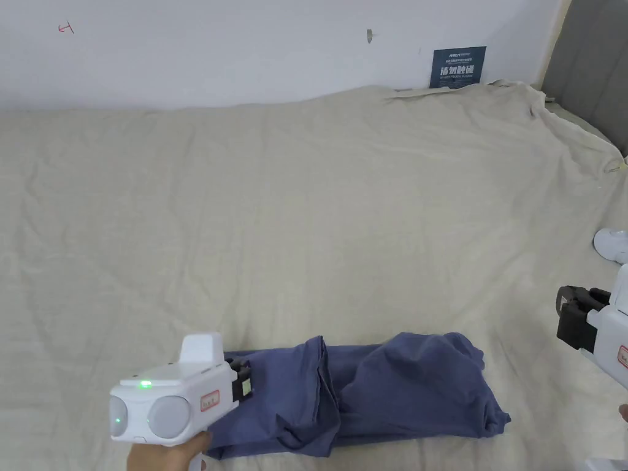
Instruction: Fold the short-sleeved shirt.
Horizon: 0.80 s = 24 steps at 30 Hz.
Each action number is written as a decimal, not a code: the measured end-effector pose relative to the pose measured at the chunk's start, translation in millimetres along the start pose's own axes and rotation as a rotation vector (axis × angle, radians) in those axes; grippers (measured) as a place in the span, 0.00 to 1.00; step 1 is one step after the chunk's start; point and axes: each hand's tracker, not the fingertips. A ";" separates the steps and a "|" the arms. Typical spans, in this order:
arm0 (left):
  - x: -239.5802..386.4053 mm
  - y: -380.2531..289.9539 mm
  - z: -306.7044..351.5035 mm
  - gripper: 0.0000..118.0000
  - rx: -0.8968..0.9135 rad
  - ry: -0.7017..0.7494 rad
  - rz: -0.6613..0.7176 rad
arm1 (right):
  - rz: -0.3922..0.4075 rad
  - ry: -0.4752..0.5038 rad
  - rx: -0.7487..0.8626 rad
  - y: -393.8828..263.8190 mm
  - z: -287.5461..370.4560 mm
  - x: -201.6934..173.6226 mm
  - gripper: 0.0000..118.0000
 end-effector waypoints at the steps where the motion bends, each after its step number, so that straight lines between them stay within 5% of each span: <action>1: 3.5 -4.6 -5.4 0.00 -0.013 0.002 -0.001 | 0.000 0.000 -0.002 -0.6 0.3 0.8 0.00; 12: 78.3 -49.4 -44.4 0.00 -0.023 -0.008 -0.034 | -0.019 -0.019 -0.017 -5.7 3.0 12.2 0.00; 24: 87.7 -27.0 -20.0 0.00 -0.023 -0.149 0.003 | -0.014 -0.019 -0.009 -2.3 6.2 12.5 0.00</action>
